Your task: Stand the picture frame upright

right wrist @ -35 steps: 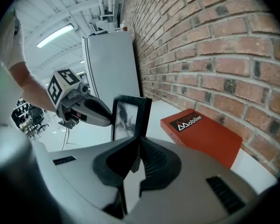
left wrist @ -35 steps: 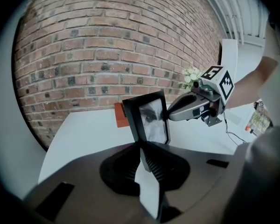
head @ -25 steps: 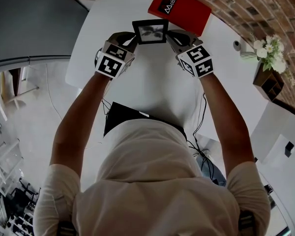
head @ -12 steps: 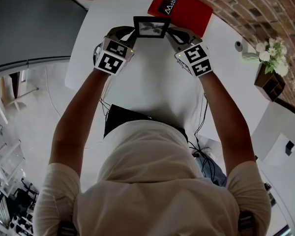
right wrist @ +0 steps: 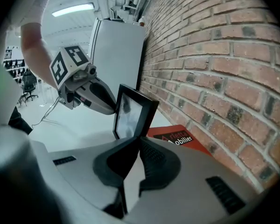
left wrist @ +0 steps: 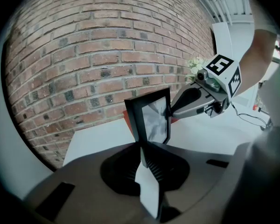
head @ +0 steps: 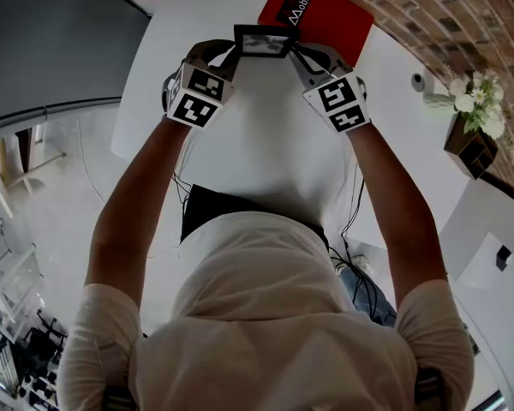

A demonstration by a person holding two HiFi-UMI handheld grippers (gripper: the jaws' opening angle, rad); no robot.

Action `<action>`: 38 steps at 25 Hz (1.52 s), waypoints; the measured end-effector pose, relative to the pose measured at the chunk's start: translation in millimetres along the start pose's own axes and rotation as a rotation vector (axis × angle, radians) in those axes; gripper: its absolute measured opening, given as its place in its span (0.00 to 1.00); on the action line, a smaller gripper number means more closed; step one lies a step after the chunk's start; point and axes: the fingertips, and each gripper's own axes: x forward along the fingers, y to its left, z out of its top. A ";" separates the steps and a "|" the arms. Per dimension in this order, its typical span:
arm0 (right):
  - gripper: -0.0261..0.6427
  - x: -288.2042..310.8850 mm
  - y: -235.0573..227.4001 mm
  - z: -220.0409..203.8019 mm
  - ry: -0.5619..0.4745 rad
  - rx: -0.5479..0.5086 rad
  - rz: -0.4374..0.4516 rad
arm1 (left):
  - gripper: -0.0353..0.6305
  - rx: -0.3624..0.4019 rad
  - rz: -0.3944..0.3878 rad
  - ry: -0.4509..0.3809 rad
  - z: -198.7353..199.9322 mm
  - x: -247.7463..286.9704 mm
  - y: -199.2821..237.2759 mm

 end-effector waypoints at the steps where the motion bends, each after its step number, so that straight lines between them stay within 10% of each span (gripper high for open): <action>1: 0.07 1.2 -0.2 0.0 0.001 -0.015 -0.005 | 0.09 0.003 0.004 -0.002 0.2 0.8 1.4; 38: 0.07 9.1 3.1 -8.7 0.001 -0.067 -0.058 | 0.10 0.019 0.014 -0.023 -11.0 6.9 2.6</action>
